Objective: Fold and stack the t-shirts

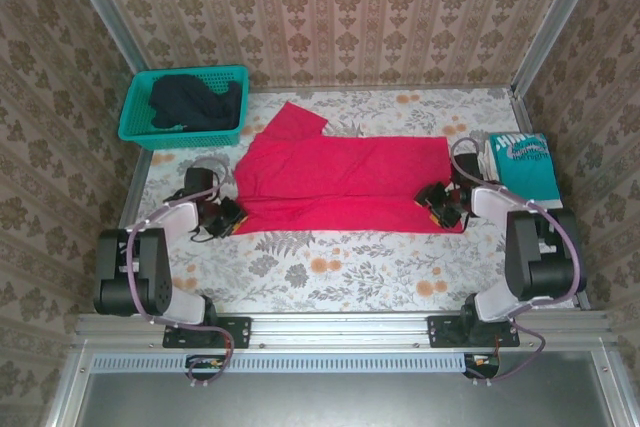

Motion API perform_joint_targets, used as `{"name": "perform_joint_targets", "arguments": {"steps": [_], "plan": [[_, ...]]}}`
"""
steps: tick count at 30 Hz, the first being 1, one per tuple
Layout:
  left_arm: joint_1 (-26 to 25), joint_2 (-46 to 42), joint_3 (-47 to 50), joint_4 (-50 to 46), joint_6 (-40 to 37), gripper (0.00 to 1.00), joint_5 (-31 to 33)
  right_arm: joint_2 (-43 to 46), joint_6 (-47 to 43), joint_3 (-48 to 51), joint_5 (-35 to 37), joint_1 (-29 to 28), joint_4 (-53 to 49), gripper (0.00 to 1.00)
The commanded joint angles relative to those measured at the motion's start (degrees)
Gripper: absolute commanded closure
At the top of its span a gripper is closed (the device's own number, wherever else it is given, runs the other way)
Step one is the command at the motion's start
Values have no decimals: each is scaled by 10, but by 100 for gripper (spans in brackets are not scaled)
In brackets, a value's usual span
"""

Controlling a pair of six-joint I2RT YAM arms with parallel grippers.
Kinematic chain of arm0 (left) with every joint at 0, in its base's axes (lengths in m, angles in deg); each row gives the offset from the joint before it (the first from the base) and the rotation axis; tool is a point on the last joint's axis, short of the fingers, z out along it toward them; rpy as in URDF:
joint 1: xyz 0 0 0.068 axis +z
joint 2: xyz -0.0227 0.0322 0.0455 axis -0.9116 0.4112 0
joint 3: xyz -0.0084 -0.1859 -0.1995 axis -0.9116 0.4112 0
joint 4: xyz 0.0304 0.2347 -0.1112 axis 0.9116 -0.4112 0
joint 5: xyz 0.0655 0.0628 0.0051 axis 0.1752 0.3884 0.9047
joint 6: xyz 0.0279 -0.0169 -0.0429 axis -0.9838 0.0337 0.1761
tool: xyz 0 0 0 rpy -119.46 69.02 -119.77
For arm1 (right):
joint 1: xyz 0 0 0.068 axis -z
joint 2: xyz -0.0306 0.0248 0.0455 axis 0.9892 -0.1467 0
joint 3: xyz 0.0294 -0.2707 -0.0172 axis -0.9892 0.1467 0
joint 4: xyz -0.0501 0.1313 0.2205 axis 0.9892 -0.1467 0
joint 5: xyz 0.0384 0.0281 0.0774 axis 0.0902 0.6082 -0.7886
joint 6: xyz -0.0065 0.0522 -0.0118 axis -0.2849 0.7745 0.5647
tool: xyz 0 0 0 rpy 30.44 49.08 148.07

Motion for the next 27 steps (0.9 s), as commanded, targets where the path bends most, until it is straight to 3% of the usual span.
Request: {"name": "perform_joint_targets", "arguments": {"steps": [1,6,11,14,17,19,22,27], "plan": [[0,-20,17,-61,-4,73,4,34,21,38,32,0,-95,42],[-1,-67,-25,-110,-24,69,35,83,-3,41,20,-3,-113,42],[-34,-95,-97,-92,-68,50,132,80,-60,-48,67,-52,-72,39],[-66,-41,-157,-61,-88,35,141,8,-91,-119,72,-72,-35,36],[-98,29,-211,-20,-88,26,130,-64,-120,-191,116,-89,-15,29],[-111,77,-239,6,-81,15,115,-113,-136,-242,139,-99,-15,15],[-121,128,-262,27,-71,1,97,-172,-134,-292,146,-102,-6,4],[-130,179,-263,32,-49,0,74,-243,-127,-343,143,-96,-9,0]]}}
